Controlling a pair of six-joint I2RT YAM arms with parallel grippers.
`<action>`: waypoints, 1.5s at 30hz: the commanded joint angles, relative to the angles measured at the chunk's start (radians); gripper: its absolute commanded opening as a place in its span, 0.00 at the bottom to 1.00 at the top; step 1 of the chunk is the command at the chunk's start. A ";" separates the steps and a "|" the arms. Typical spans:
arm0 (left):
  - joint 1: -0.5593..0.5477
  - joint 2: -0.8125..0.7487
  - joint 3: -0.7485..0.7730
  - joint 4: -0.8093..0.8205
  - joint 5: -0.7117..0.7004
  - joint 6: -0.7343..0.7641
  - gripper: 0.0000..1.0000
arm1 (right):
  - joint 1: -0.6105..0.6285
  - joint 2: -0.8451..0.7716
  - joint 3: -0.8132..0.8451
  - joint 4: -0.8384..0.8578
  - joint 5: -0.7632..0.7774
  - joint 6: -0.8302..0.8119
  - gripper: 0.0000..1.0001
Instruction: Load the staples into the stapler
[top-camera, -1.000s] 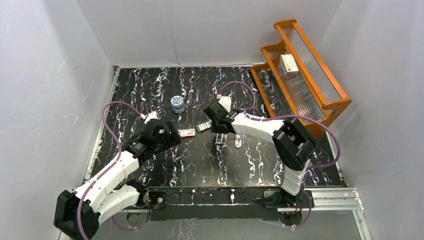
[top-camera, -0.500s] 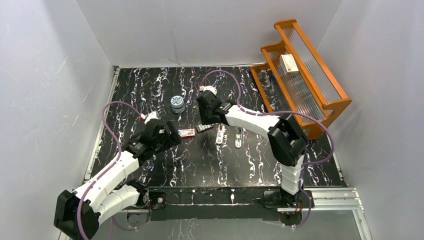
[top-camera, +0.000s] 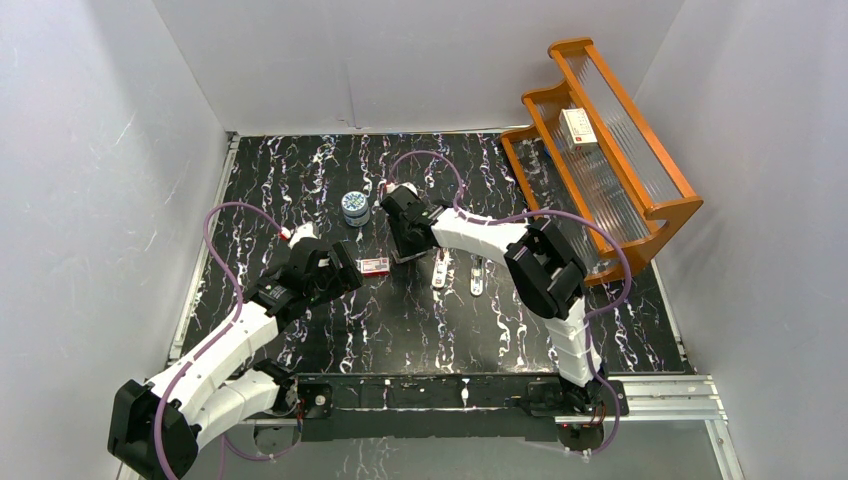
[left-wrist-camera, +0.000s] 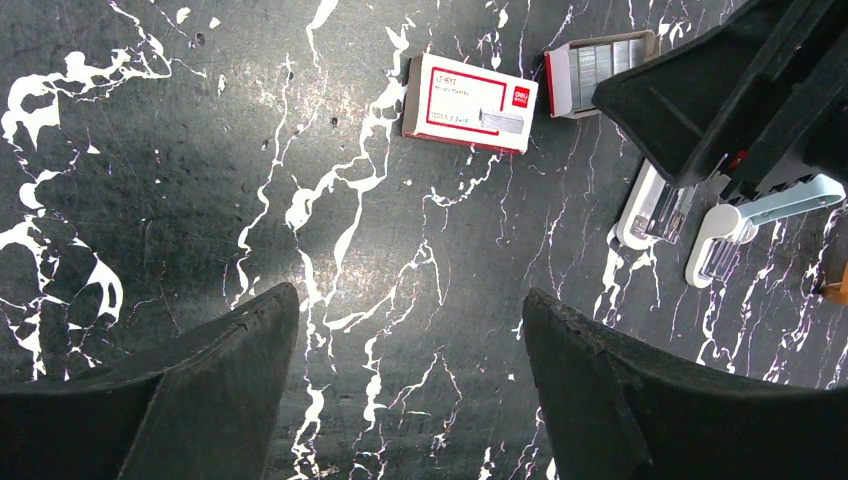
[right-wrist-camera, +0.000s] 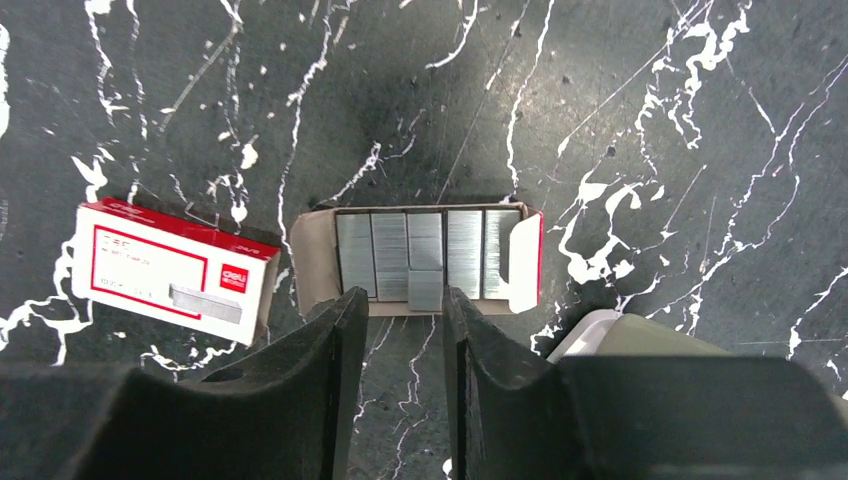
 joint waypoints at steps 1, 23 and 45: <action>0.006 -0.009 0.004 -0.017 -0.027 0.007 0.79 | -0.004 0.015 0.058 -0.009 -0.002 -0.001 0.40; 0.006 -0.014 0.003 -0.017 -0.028 0.005 0.79 | -0.013 0.044 0.065 -0.010 0.015 -0.008 0.28; 0.006 -0.043 0.019 -0.047 -0.026 -0.010 0.79 | 0.092 -0.227 -0.165 -0.031 0.057 0.143 0.25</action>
